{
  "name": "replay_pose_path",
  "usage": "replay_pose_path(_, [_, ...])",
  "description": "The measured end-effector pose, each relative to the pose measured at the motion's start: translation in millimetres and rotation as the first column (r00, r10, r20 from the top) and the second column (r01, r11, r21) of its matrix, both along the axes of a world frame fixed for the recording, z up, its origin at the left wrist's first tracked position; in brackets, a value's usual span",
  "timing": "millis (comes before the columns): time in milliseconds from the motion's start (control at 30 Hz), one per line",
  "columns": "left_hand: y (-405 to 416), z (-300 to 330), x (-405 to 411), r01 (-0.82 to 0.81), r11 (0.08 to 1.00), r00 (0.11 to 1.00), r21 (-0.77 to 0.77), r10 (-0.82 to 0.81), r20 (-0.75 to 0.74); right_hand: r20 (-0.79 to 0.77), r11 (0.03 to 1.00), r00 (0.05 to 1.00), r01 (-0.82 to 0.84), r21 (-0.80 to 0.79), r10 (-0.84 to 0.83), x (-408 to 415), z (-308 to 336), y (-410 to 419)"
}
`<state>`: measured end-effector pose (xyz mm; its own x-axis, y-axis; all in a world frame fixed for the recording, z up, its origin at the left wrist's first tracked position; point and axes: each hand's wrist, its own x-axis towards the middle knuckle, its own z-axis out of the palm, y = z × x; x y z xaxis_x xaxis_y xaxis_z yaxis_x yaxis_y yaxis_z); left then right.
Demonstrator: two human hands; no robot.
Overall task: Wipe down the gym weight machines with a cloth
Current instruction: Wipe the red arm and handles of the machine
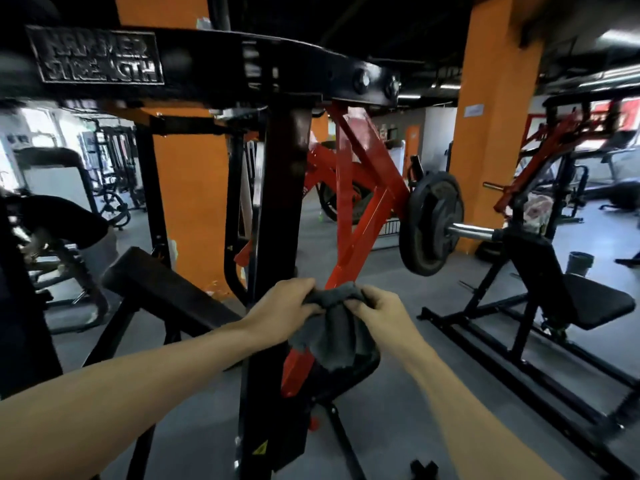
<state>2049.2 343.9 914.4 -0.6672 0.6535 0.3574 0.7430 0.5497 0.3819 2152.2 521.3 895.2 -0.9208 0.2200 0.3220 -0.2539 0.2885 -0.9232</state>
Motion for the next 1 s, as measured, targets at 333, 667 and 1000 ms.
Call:
replay_pose_path(333, [111.9,4.0,-12.0,-0.302,0.933,0.953,0.197,0.300,0.042,0.091,0.874,0.943,-0.257,-0.412,0.320,-50.5,14.0,101.3])
replay_pose_path(667, [160.9,-27.7,-49.7,-0.516,0.826,0.855,0.229,0.481,0.192,0.104,0.833,0.888,-0.371,-0.411,0.448,-115.2,-32.4,155.3])
replay_pose_path(1000, [173.7,-71.3,-129.4,-0.391,0.913,0.849,-0.113,0.406,0.337,-0.102,0.975,0.985,0.154,0.159,-0.139,-206.7,-69.8,174.9])
